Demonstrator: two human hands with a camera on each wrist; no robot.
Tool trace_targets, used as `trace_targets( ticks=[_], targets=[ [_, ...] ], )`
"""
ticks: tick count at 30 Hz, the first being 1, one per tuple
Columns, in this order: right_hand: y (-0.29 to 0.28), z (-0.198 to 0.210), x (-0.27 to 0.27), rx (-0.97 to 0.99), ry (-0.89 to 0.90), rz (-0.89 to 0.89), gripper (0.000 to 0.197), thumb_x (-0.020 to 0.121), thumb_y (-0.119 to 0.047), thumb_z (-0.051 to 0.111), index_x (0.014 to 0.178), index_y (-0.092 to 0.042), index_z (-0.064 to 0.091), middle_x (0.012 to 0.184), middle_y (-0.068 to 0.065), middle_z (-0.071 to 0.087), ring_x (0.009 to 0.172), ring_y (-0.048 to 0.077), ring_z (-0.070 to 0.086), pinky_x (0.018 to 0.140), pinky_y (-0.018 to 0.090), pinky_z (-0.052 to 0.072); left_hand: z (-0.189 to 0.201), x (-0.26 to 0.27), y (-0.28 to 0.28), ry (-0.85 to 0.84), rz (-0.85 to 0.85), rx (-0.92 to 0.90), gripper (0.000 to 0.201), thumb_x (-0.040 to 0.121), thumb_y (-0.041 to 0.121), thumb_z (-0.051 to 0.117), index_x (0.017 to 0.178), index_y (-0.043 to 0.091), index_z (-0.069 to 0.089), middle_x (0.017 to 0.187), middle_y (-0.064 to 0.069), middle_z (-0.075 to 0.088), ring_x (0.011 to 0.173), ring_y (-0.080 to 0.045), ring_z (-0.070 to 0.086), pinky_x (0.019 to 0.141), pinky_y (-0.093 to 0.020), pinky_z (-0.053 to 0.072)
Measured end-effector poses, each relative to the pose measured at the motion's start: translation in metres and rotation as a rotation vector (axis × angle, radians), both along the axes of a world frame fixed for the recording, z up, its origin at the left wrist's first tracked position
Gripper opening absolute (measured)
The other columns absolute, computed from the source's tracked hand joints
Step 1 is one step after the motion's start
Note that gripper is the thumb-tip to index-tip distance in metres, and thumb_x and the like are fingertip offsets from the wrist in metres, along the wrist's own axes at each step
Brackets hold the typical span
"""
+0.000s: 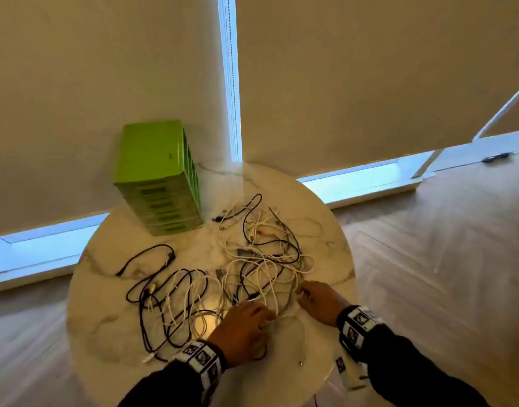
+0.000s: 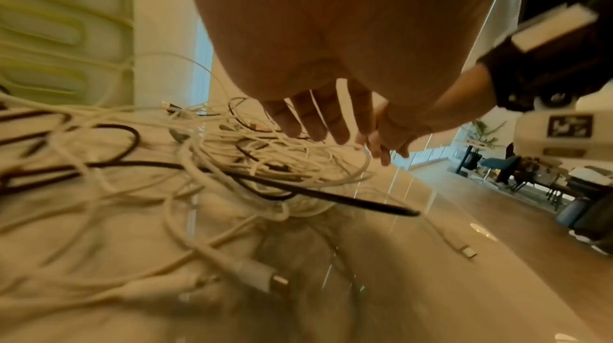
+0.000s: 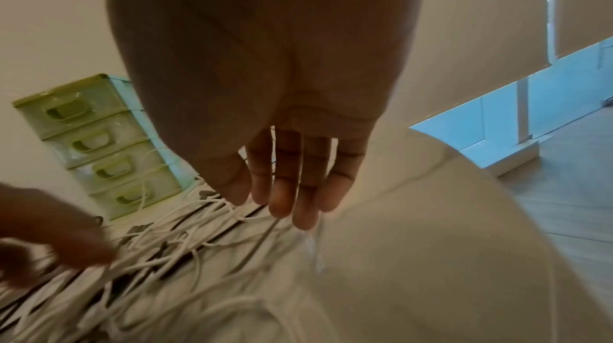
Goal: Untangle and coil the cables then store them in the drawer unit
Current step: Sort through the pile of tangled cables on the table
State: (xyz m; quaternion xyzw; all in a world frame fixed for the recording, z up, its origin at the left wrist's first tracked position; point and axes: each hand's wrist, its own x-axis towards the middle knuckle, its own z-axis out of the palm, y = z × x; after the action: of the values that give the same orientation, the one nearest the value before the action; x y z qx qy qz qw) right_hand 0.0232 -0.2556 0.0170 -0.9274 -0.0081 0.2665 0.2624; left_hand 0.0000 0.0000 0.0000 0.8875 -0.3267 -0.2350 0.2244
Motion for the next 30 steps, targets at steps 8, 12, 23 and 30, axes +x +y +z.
trace_targets(
  ticks=[8,12,23,30],
  targets=[
    [0.029,-0.028,0.092,0.079,-0.101,0.086,0.025,0.097,-0.021,0.056,0.117,-0.008,0.063,0.117,0.015,0.061,0.109,0.032,0.058,0.093,0.038,0.046,-0.036,0.012,-0.019,0.023,-0.031,0.155,0.057,0.093,0.042,0.027,0.144,0.028,0.049,0.139,-0.001,0.051,0.128,-0.026,0.048,0.102,-0.040,0.037],
    [0.036,-0.042,0.141,-0.005,-0.107,0.021,0.035,0.102,-0.017,0.044,0.136,-0.005,0.049,0.140,0.021,0.044,0.123,0.038,0.049,0.101,0.039,0.041,-0.036,0.010,-0.011,0.077,0.017,-0.006,0.041,0.099,0.039,0.040,0.134,0.026,0.056,0.127,0.002,0.058,0.117,-0.019,0.054,0.097,-0.037,0.045],
    [0.041,-0.054,0.169,-0.223,-0.051,-0.035,0.025,0.103,-0.023,0.040,0.118,-0.007,0.051,0.133,0.019,0.047,0.112,0.044,0.057,0.088,0.046,0.046,-0.019,0.088,-0.017,0.042,0.375,-0.298,0.020,0.099,0.023,0.058,0.119,0.022,0.064,0.106,0.016,0.055,0.093,-0.001,0.050,0.083,-0.025,0.047],
    [0.041,-0.049,0.175,-0.305,-0.068,0.169,0.030,0.097,-0.022,0.047,0.126,-0.015,0.050,0.130,0.012,0.052,0.114,0.038,0.058,0.090,0.045,0.048,-0.024,0.093,-0.027,0.087,0.421,-0.318,0.020,0.099,0.027,0.053,0.116,0.025,0.064,0.108,0.010,0.062,0.096,-0.010,0.057,0.084,-0.033,0.051]
  ],
)
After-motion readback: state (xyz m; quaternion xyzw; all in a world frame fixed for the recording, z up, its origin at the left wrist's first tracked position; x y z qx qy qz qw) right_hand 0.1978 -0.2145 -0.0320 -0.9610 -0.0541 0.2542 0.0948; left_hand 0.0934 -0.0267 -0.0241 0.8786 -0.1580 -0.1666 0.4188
